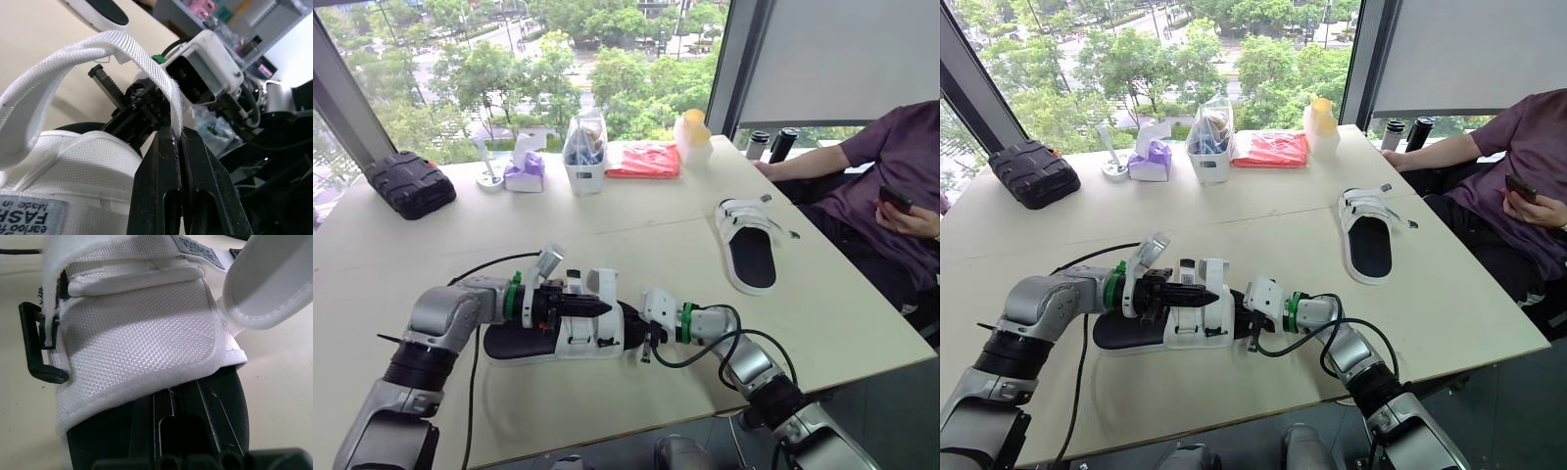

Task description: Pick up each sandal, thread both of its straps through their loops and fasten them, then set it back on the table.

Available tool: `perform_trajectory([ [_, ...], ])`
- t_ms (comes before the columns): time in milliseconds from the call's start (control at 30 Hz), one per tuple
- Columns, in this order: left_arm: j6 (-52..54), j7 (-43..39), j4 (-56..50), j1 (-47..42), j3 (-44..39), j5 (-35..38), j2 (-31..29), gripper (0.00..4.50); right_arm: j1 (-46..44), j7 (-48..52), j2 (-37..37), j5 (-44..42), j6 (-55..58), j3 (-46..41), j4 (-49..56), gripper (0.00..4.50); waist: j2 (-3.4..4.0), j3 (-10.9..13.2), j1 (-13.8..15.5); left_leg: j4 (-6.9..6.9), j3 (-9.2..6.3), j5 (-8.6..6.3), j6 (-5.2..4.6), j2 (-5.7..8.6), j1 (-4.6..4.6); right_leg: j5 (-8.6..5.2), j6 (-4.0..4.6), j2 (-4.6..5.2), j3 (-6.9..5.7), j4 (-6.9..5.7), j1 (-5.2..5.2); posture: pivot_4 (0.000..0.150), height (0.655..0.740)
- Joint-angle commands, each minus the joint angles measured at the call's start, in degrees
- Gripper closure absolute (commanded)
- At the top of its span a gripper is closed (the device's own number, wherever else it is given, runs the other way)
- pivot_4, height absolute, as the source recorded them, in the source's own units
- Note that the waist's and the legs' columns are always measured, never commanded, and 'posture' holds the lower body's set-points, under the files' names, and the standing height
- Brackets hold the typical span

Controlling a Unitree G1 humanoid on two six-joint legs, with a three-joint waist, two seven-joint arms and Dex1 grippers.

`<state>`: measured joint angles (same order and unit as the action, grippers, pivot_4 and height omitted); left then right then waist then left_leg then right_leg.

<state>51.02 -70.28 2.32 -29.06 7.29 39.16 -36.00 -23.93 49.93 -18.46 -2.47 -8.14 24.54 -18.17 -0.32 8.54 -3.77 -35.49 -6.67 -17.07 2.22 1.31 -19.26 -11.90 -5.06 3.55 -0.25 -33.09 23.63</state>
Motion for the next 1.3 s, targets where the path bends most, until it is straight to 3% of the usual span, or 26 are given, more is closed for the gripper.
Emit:
perform_trajectory([
  [33, -1.6, -0.4, -1.0, 0.3, 0.5, -1.4, -0.3, 4.43, 4.2, -1.1, -1.7, 6.5, 5.4, 3.2, -9.4, 4.50, 0.00, 0.0, 0.0, 0.00, 0.00, 0.00, 0.00, -0.01, 0.00, 0.00, 0.00, 0.00, 0.00, 0.00, 0.00, 0.150, 0.7400],
  [367, -2.1, 4.5, -2.6, 1.3, -0.5, -2.1, 3.7, 4.43, 4.9, -1.4, -1.9, 6.6, 5.5, 3.3, -8.8, 4.50, -0.01, 0.0, 0.1, 0.00, -0.01, 0.00, 0.00, -0.01, 0.00, 0.00, 0.00, 0.00, 0.00, -0.02, -0.05, 0.150, 0.7400],
  [567, -2.5, 5.5, -5.4, 4.8, -0.7, -2.7, 2.6, 4.43, 4.8, -1.5, -1.9, 6.6, 5.5, 3.2, -9.0, 4.50, -0.04, -0.1, 0.2, 0.00, 0.00, 0.00, 0.01, -0.02, 0.03, 0.00, 0.00, 0.01, 0.00, -0.02, -0.09, 0.150, 0.7400],
  [1000, -14.0, 9.5, -7.8, 10.5, -1.5, -8.5, 2.2, 4.43, 3.6, -1.6, -0.9, 6.7, 5.0, 3.4, -10.5, 4.50, -0.03, -0.1, 0.1, 0.00, 0.01, -0.10, 0.16, -0.06, 0.02, -0.01, 0.01, 0.03, 0.00, -0.01, -0.04, 0.150, 0.7400],
  [1300, -18.5, 12.8, -9.6, 11.7, -2.2, -8.8, 5.9, 4.43, 3.7, -1.5, -1.1, 6.7, 5.1, 3.3, -10.2, 4.50, -0.03, -0.1, 0.3, 0.00, 0.02, -0.09, 0.16, -0.06, 0.00, -0.01, 0.01, 0.02, -0.01, -0.01, -0.03, 0.150, 0.7400],
])
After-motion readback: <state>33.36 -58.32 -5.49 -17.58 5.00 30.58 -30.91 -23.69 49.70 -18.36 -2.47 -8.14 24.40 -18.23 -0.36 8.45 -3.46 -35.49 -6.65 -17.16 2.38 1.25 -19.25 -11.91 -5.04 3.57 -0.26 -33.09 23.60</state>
